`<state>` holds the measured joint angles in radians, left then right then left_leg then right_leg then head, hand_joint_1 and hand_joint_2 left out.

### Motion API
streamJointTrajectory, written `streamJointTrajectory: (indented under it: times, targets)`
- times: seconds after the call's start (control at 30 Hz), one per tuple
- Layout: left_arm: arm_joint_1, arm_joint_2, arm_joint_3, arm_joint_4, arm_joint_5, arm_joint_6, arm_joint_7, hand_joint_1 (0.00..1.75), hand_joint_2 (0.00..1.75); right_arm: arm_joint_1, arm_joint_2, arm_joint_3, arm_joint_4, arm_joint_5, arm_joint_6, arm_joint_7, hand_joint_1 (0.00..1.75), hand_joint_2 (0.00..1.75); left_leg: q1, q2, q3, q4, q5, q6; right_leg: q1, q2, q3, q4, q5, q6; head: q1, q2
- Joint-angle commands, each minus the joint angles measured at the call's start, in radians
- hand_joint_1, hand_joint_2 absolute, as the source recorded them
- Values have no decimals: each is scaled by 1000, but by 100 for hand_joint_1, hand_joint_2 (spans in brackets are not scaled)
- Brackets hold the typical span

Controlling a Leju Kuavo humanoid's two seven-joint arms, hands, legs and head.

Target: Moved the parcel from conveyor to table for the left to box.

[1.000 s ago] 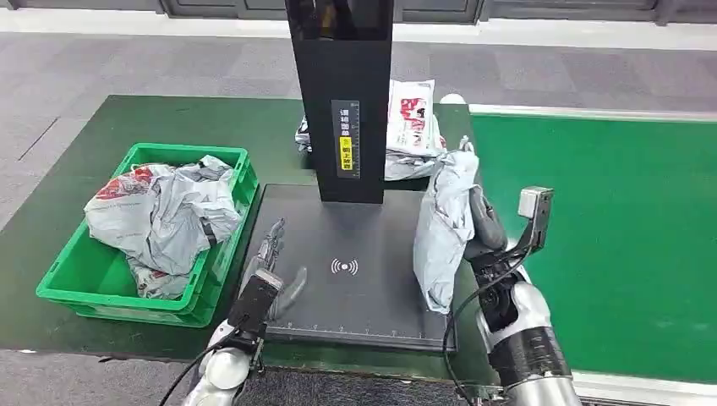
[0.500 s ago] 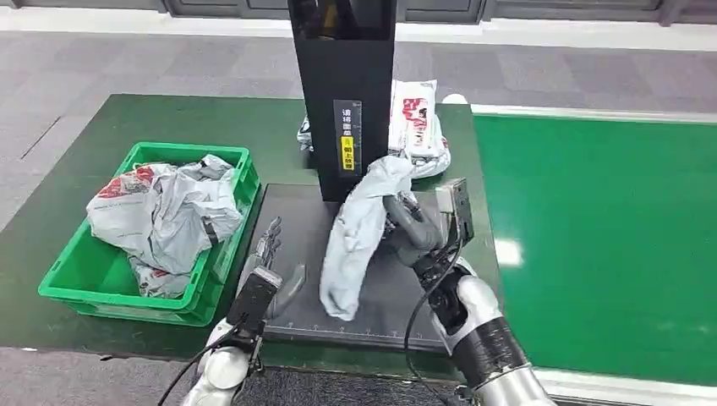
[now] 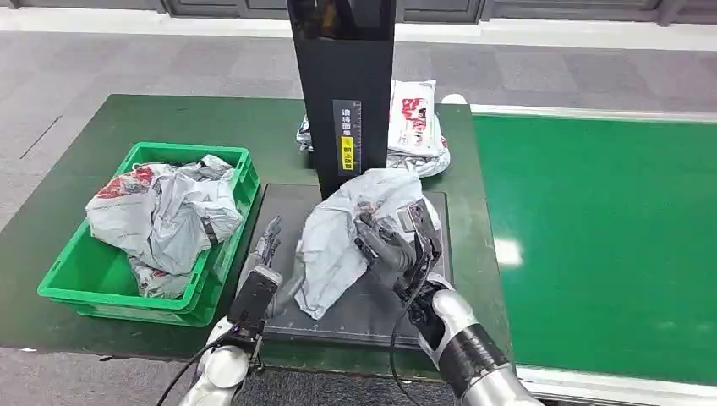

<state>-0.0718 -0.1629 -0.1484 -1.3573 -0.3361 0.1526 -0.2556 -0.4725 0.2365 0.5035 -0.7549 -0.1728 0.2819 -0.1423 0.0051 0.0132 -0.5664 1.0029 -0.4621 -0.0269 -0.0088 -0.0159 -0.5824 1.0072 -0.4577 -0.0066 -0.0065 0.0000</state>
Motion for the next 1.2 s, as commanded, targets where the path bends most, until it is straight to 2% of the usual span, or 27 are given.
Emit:
streamJointTrajectory:
  times: [0.03,0.27,0.4,0.47,0.5,0.63,0.77,0.9,1.0,1.1,1.2]
  targets:
    - [-28,14,-21,51,15,11,10,0,175,-41,-7,45,222,-17,-12,2,0,175,1,-2,1,-2,1,1,1,0,2,-4,1,0,0,0]
    - [-2,9,7,30,13,17,7,0,175,-69,-48,-1,136,-38,-5,-49,0,175,0,-1,0,-1,1,1,0,0,1,-1,0,0,0,0]
    - [8,10,25,18,-5,23,-6,0,175,-70,-101,-45,-32,-44,30,-103,0,175,0,-1,-1,0,1,1,0,0,-1,0,1,1,0,0]
    - [15,10,33,13,-21,30,-10,0,175,-43,-127,-77,-135,-43,40,-107,0,175,0,-2,-2,0,1,1,0,0,-1,-1,1,1,0,0]
    - [21,21,23,7,-98,59,-11,0,175,-7,-150,-105,-243,-32,49,-125,0,175,0,-3,-2,1,1,1,0,-1,-1,0,1,1,0,0]
    - [31,27,-11,-17,-265,67,12,0,175,87,-171,-174,-486,-2,59,-137,0,175,0,-5,-1,1,1,1,0,-3,0,-1,0,1,0,0]
    - [22,21,-18,-15,-310,79,27,0,175,110,-160,-191,-548,16,63,-119,0,175,0,-4,-2,2,0,1,0,-3,0,-1,0,1,0,0]
    - [8,6,-70,-16,-541,107,90,0,175,206,-155,-246,-766,48,67,-155,0,175,0,-5,-2,2,0,2,0,-4,-1,-1,0,0,0,0]
    - [4,8,-92,-10,-588,106,103,0,175,230,-159,-259,-808,46,74,-154,0,175,0,-6,-3,2,0,2,-1,-4,-1,0,-1,1,0,0]
    - [-46,3,-168,38,-840,140,184,0,175,297,-148,-308,-895,44,87,-195,0,175,1,-7,-2,1,1,2,0,-5,1,-3,0,1,0,0]
    - [-82,-6,-196,75,-894,127,201,0,175,328,-135,-331,-925,46,101,-200,0,175,-1,-9,-3,2,1,2,-1,-8,0,-1,-1,1,0,0]
